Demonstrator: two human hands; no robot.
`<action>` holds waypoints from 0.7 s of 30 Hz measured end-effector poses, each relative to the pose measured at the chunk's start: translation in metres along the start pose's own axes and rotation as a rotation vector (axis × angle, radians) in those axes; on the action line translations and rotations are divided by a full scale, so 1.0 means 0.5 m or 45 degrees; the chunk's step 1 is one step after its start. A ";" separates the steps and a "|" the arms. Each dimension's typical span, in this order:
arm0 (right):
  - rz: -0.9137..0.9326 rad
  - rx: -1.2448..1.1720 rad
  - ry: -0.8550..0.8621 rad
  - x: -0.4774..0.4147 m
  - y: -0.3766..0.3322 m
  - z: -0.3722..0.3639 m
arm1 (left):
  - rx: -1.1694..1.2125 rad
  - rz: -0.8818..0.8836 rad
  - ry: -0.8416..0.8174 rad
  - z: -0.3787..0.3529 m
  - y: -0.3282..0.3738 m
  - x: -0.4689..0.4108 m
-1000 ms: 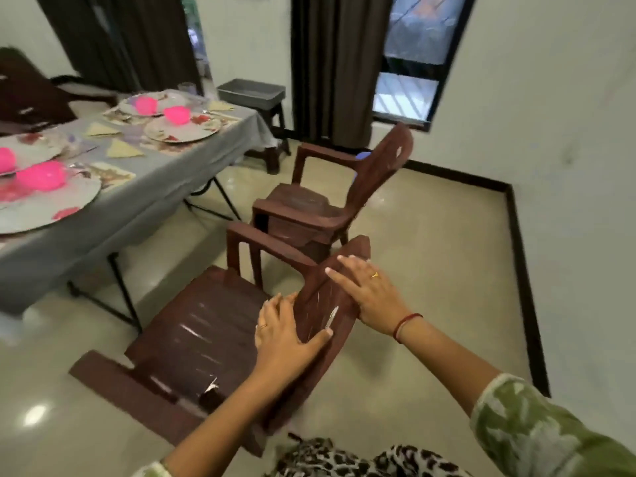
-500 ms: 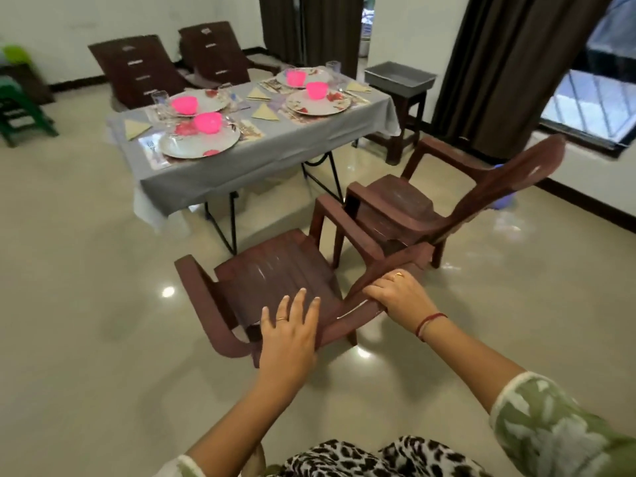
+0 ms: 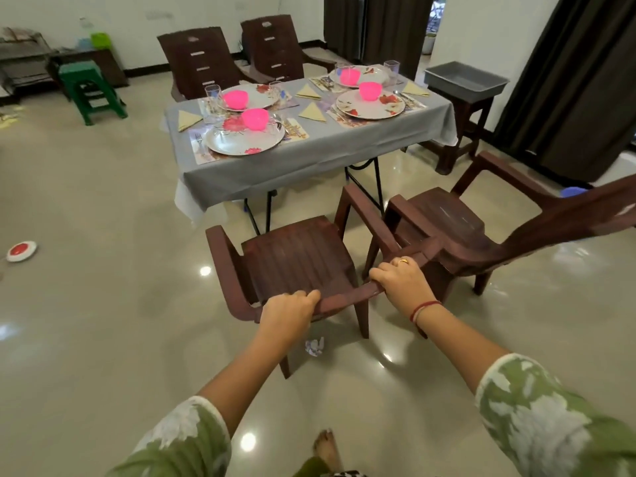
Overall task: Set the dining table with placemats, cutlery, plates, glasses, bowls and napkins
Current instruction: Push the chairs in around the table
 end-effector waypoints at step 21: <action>0.032 -0.060 0.019 -0.261 0.097 -0.129 | -0.116 0.154 -0.083 -0.051 -0.140 -0.260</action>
Point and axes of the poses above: each hand's wrist, its own x-axis away from the middle knuckle, its own z-axis out of the back of the hand, y = z × x, the point moved 9 cm from there along -x, towards the middle knuckle, and after that the axes turned 12 degrees about y, right-handed, at the moved point
